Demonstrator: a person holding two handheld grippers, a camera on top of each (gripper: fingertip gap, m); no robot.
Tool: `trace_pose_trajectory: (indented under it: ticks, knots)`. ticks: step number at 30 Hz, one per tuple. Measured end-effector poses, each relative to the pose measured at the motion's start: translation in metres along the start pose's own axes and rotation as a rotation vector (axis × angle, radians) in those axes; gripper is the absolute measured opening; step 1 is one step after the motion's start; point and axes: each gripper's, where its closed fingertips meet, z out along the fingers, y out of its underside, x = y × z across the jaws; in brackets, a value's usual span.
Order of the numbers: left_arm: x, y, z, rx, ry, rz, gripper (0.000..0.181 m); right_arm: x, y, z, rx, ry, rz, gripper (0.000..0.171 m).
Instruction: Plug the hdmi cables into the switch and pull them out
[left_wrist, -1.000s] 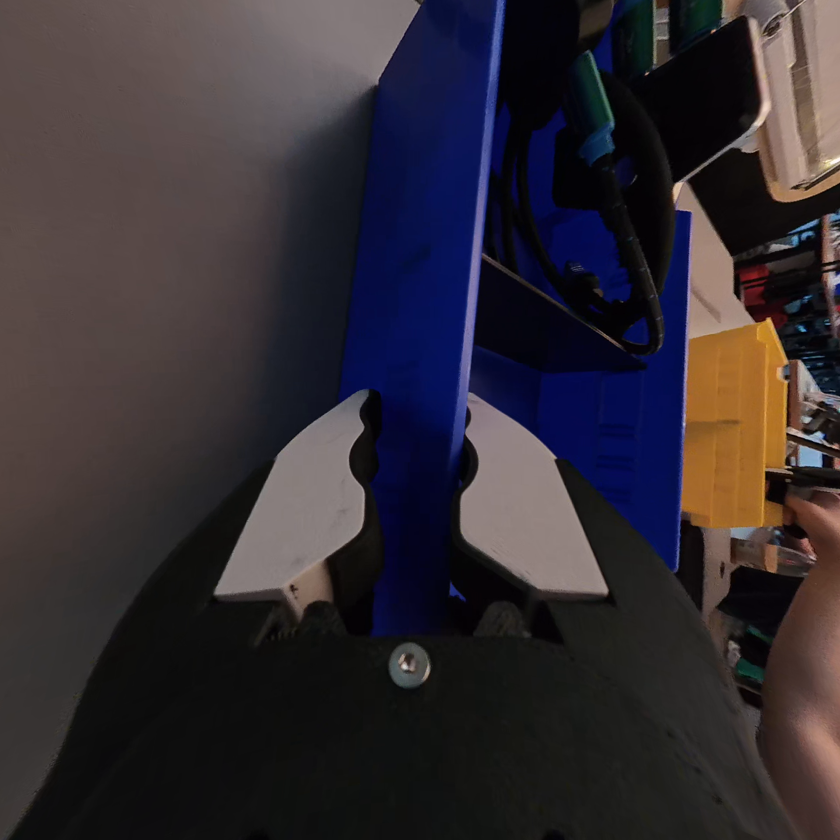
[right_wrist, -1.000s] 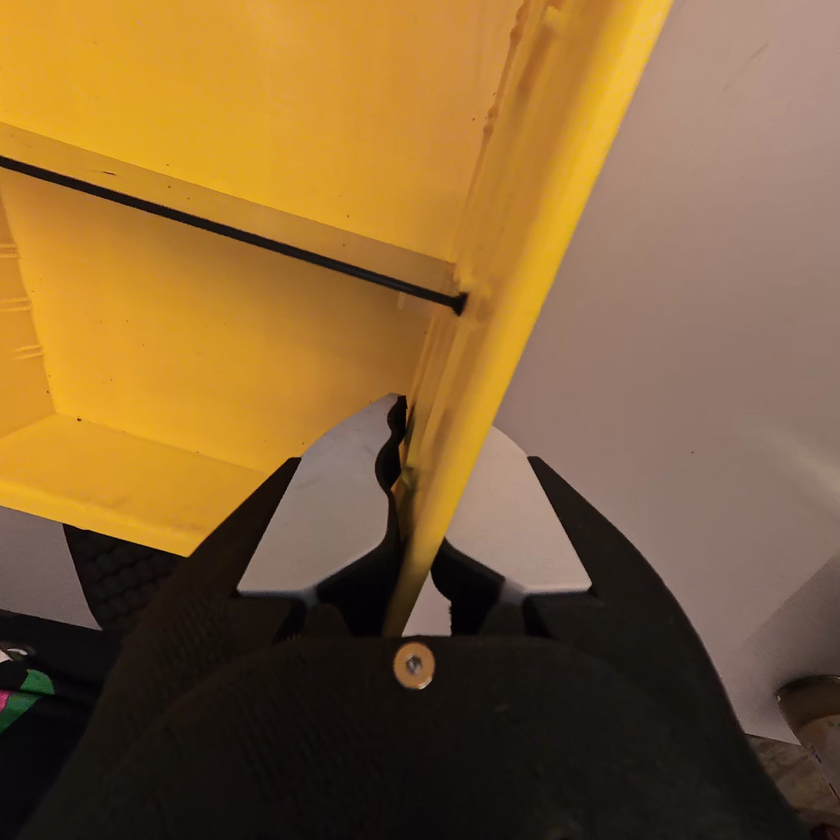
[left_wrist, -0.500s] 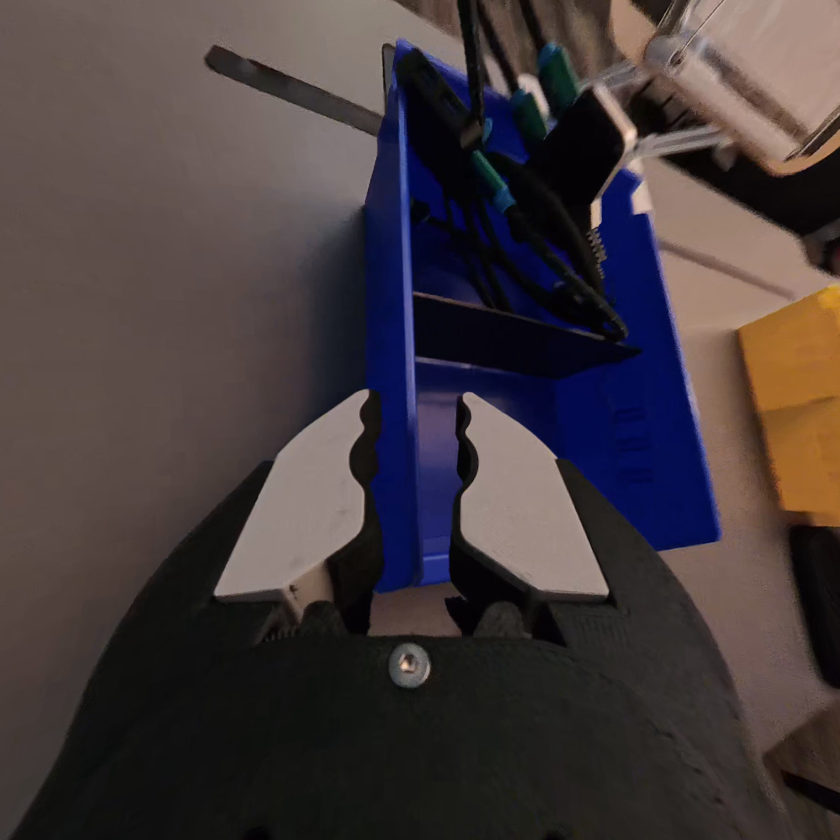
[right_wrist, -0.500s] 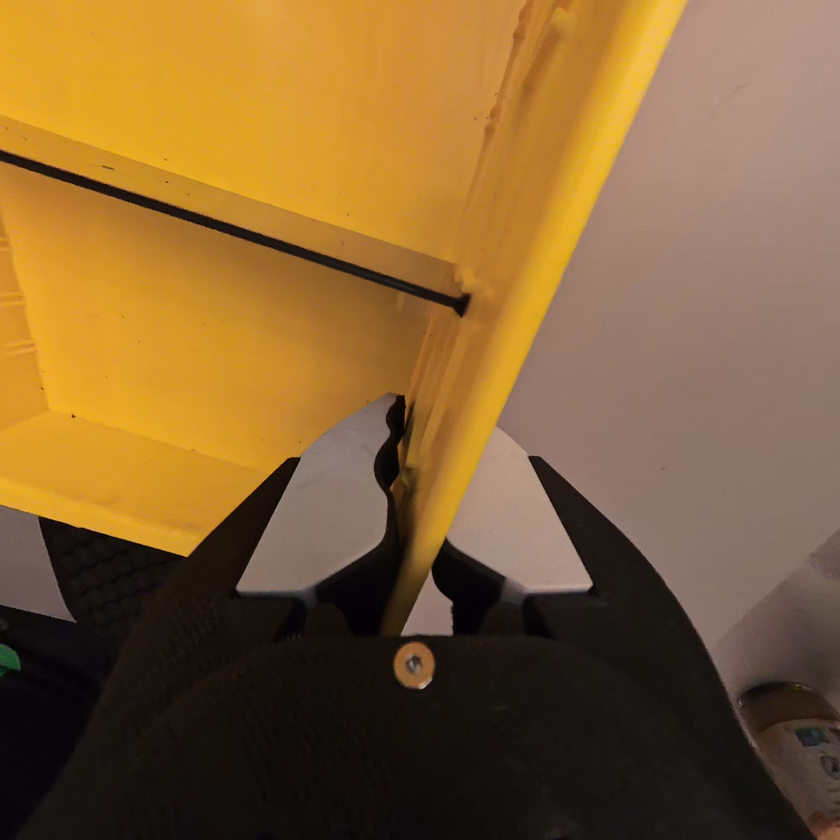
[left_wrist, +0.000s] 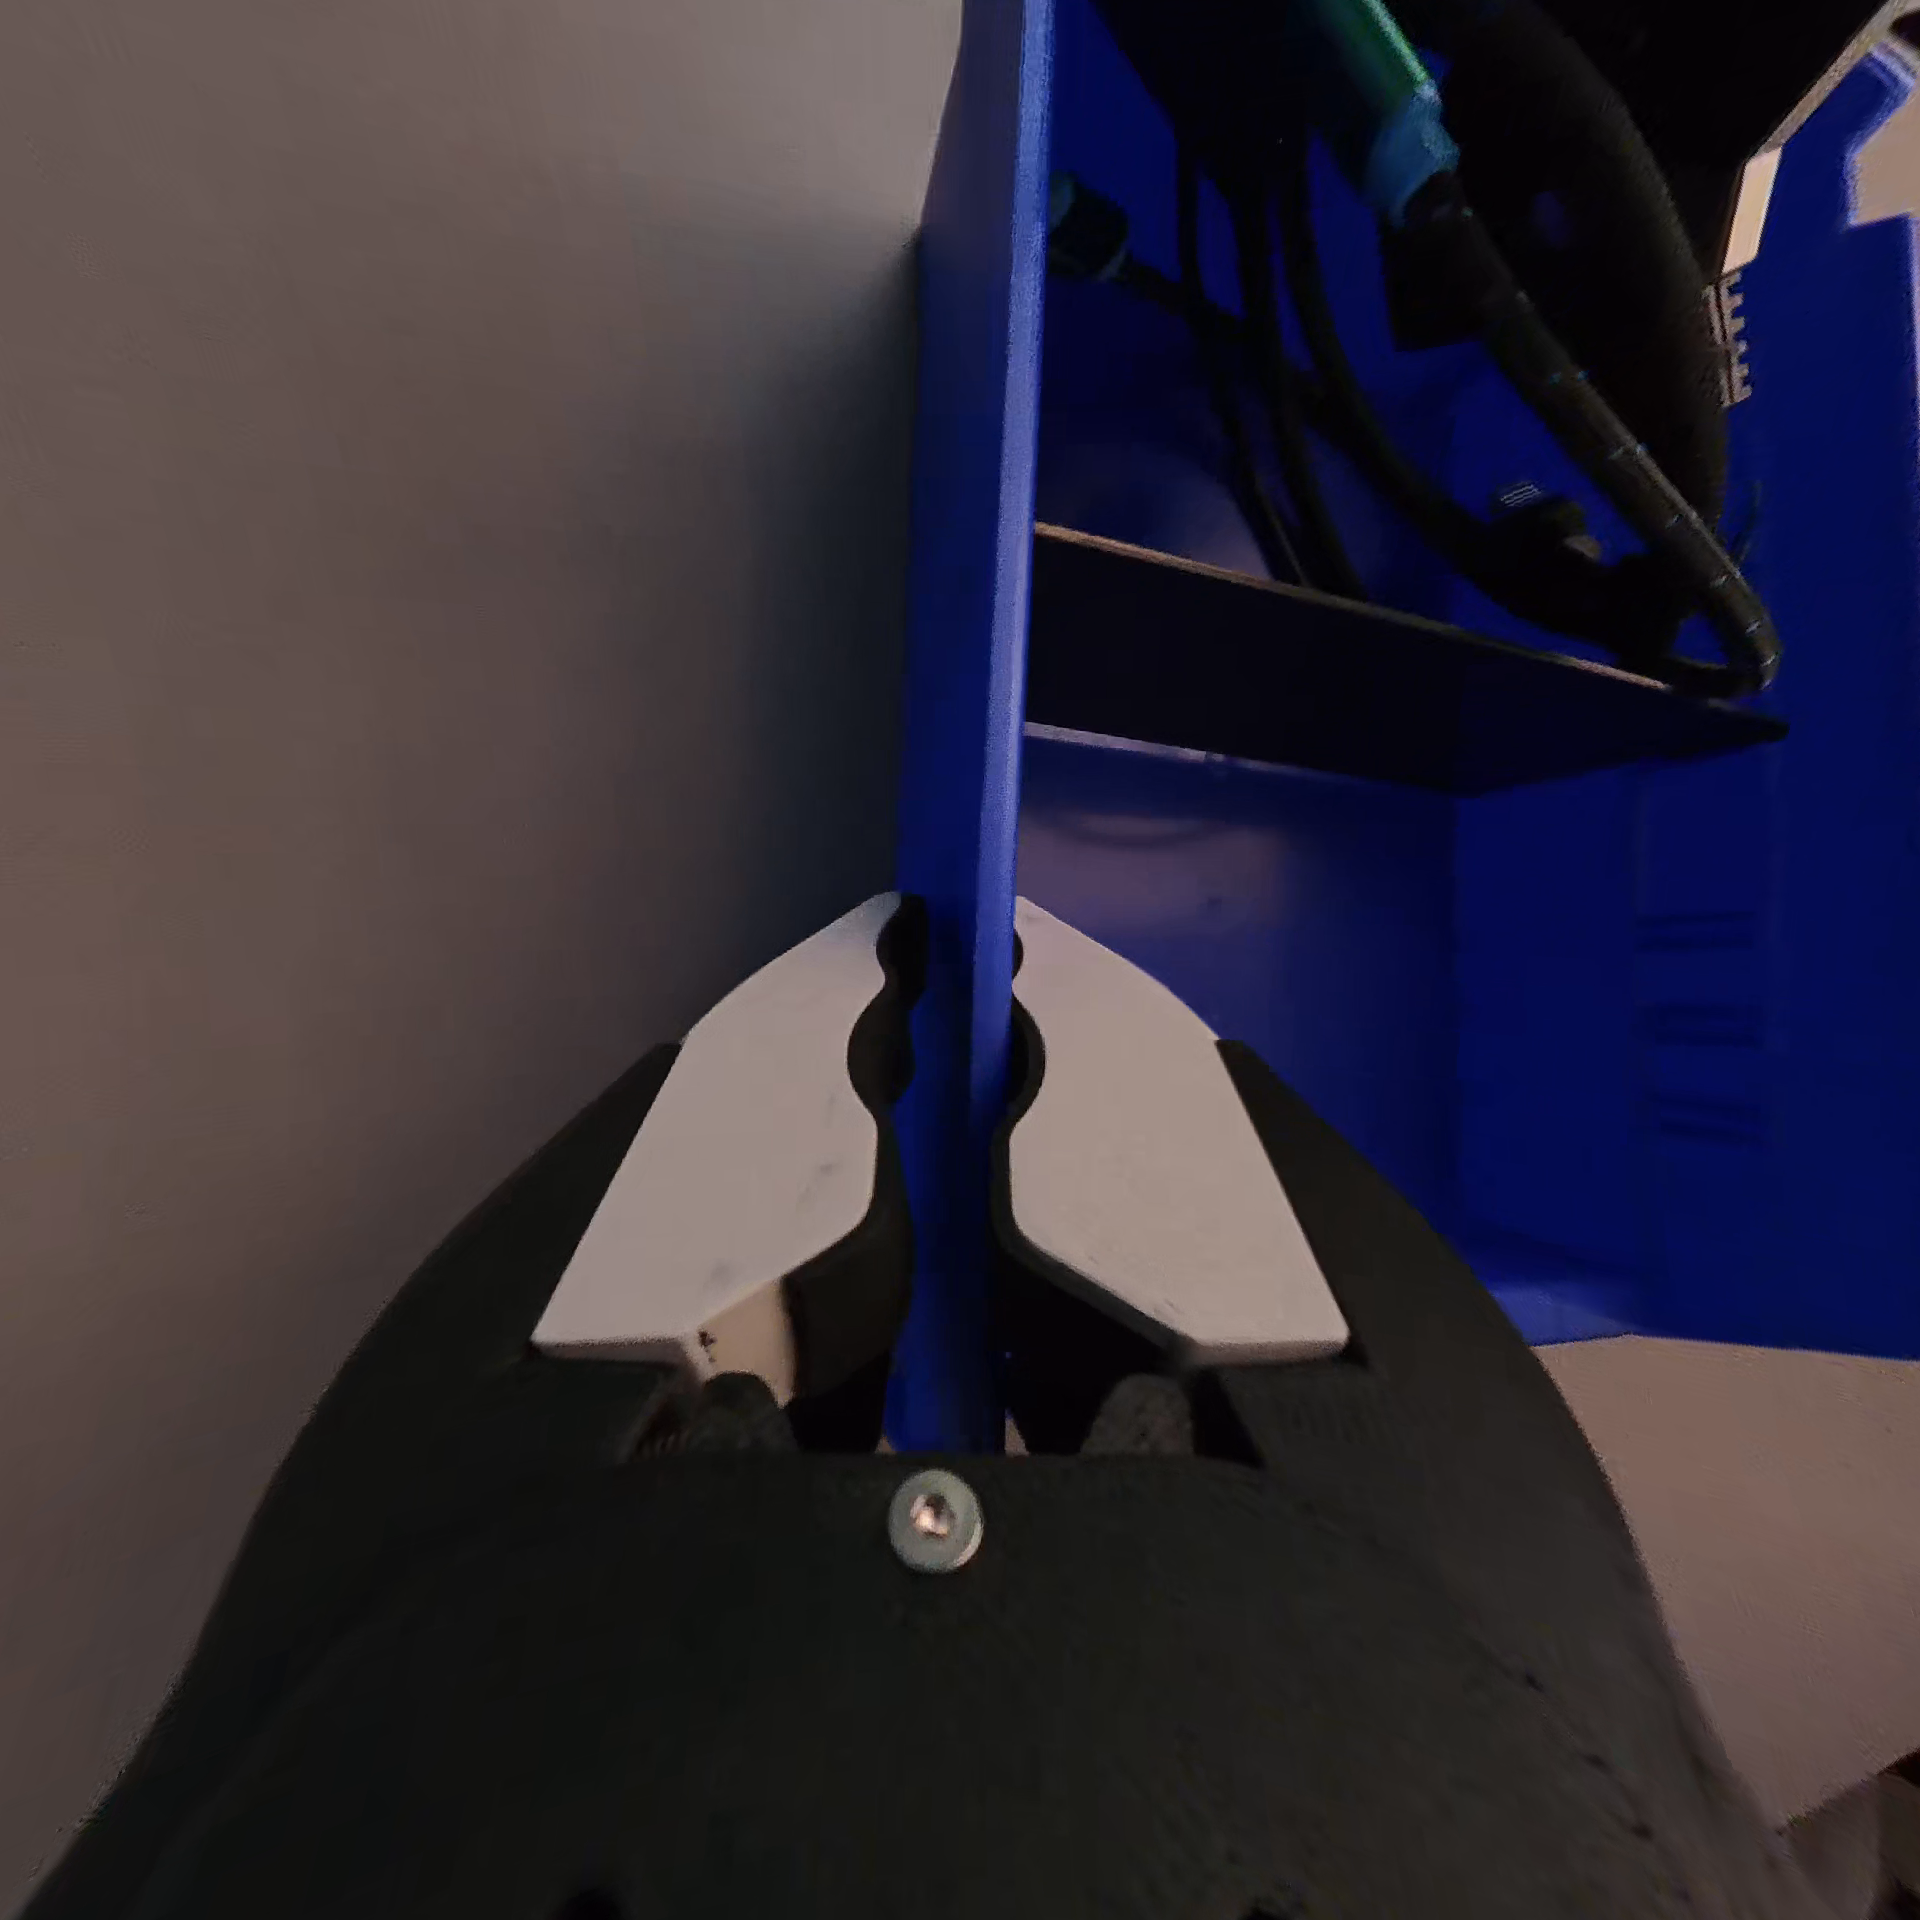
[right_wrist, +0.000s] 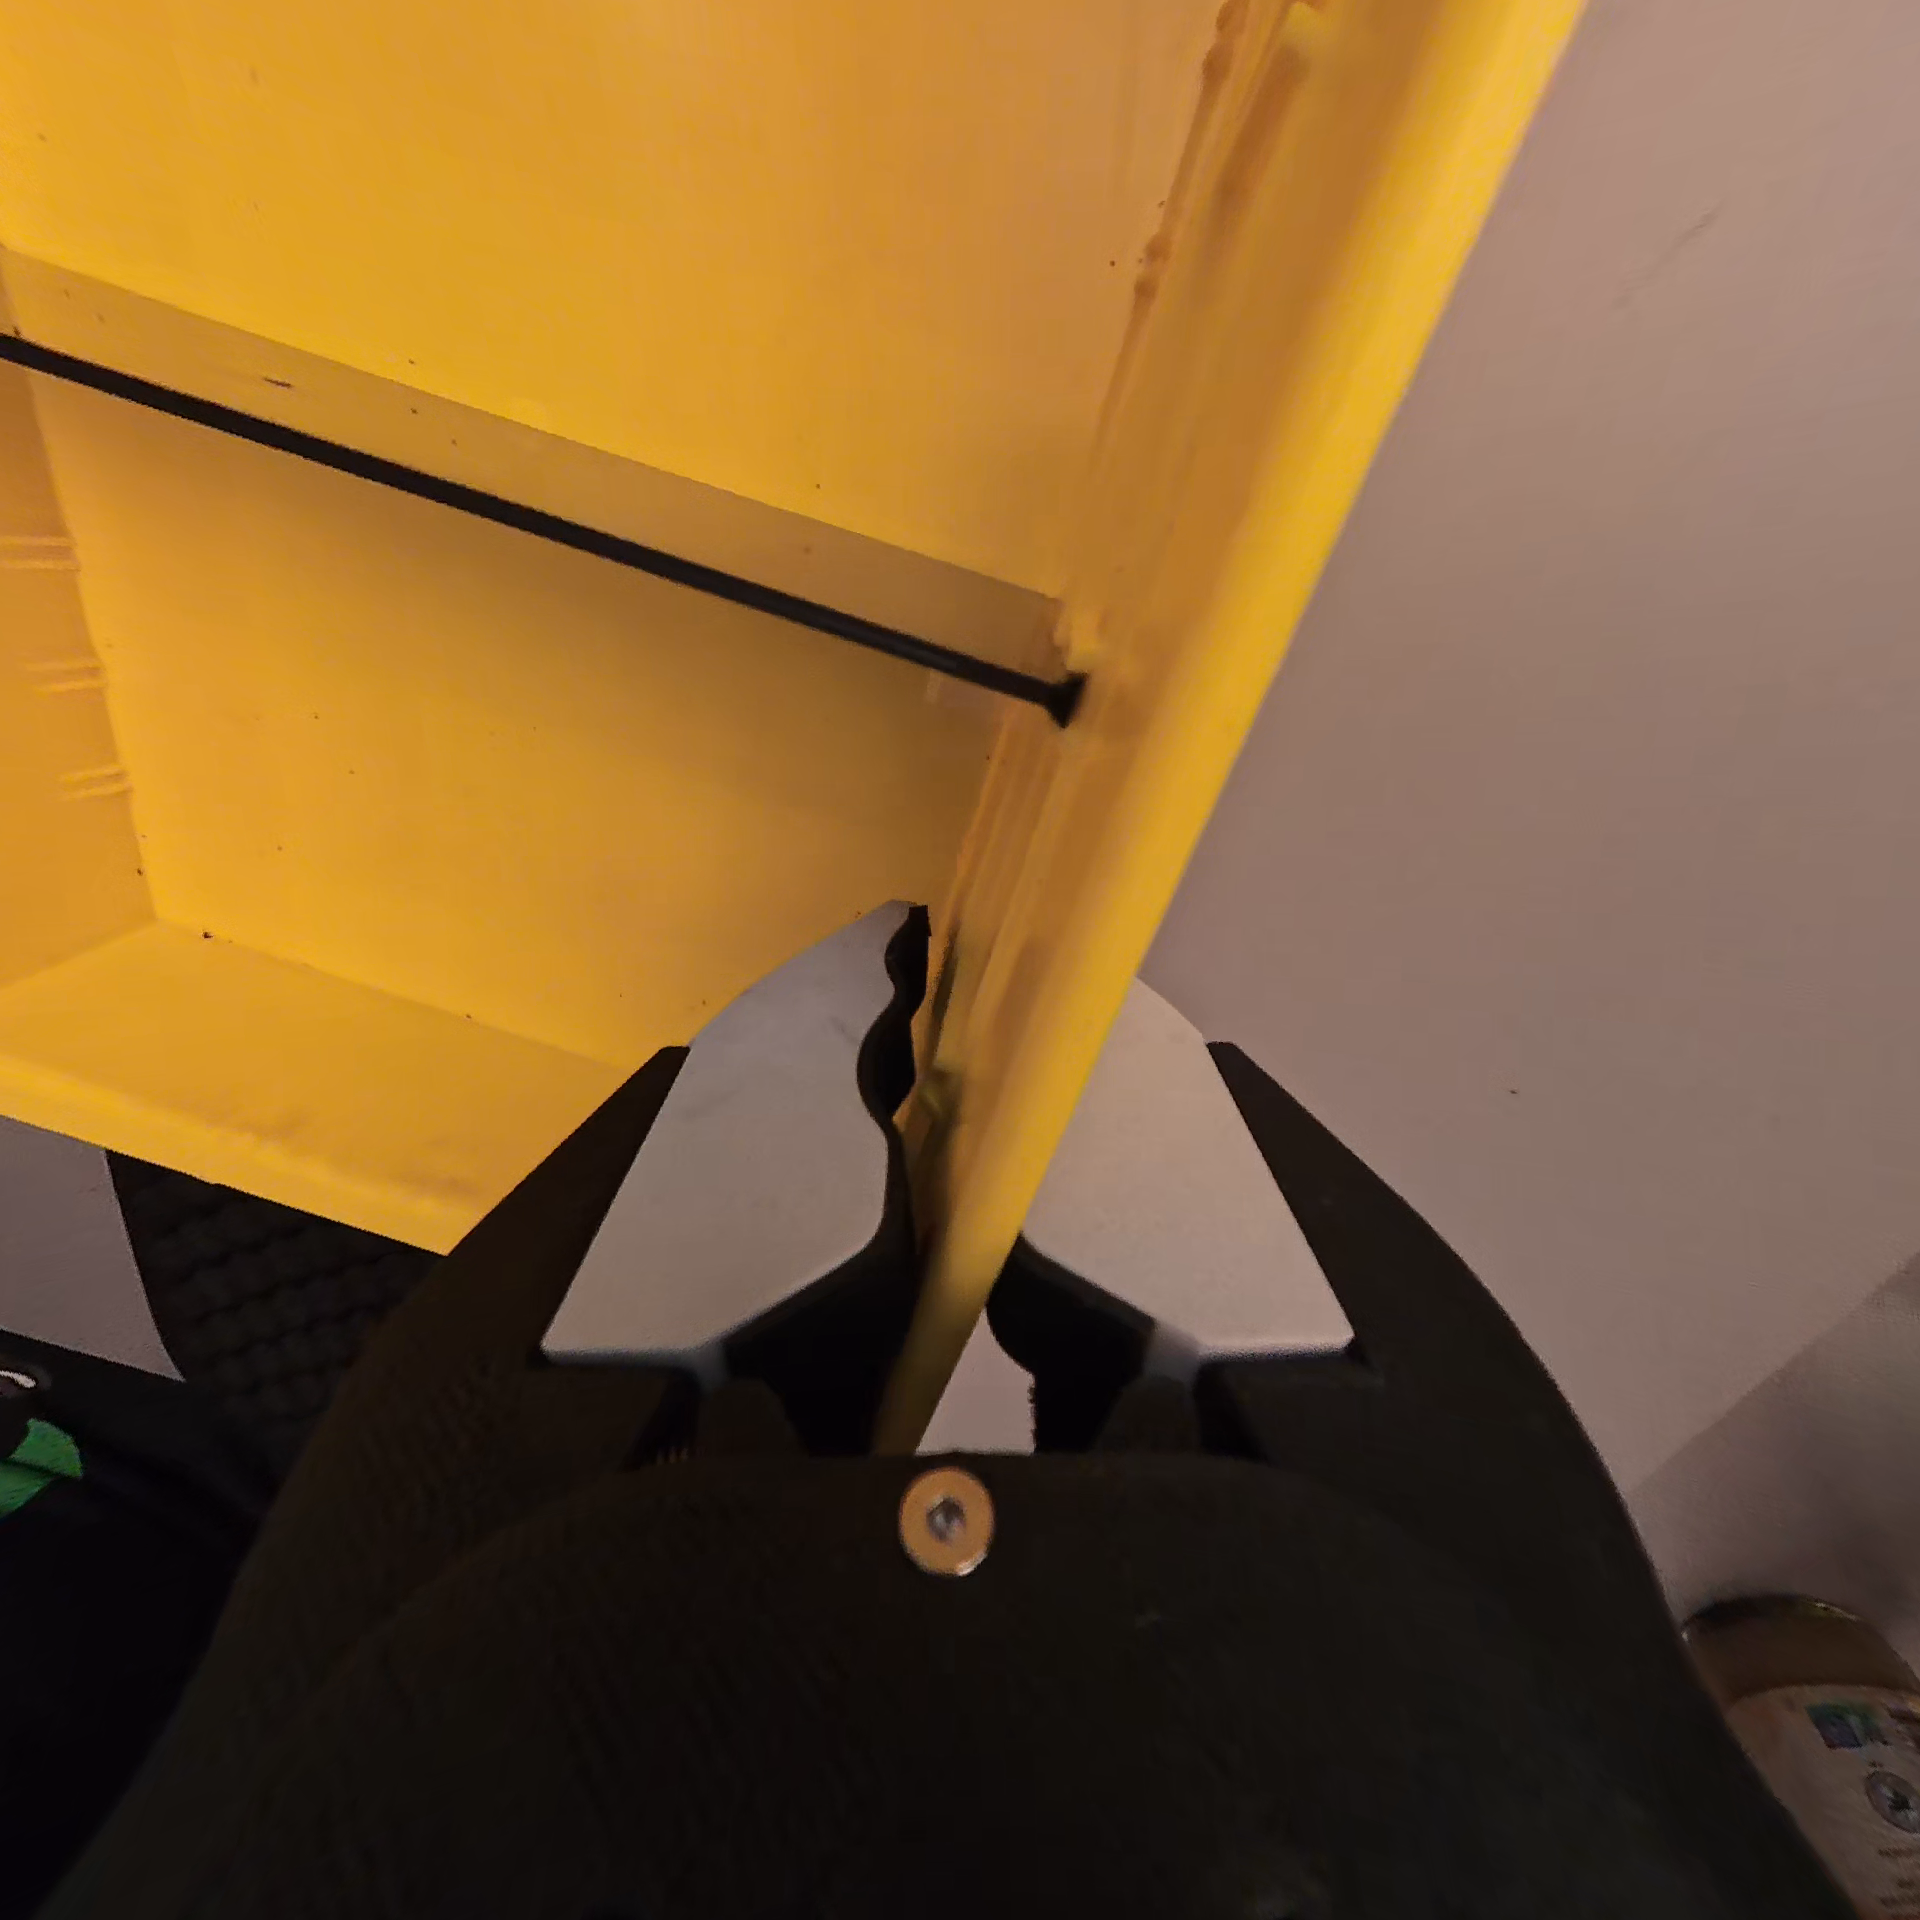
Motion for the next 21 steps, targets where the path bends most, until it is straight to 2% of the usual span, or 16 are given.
trace_pose_trajectory:
  ticks: [8, 13, 17, 21]
  knots:
    - [-0.011, 0.002, -0.008, 0.037, -0.028, -0.042, 0.011, 0.001, 0.000, 0.000, 0.013, -0.001, -0.019, 0.011]
    - [-0.009, -0.006, -0.014, 0.108, 0.045, -0.027, 0.016, 0.004, 0.003, 0.002, 0.013, 0.007, -0.005, 0.028]
    - [-0.003, -0.029, -0.045, 0.261, 0.103, -0.043, 0.027, 0.006, 0.010, -0.002, 0.006, 0.042, -0.007, 0.037]
    - [0.041, -0.060, -0.081, 0.406, 0.156, 0.094, 0.038, 0.010, 0.004, -0.027, 0.094, 0.110, 0.009, 0.042]
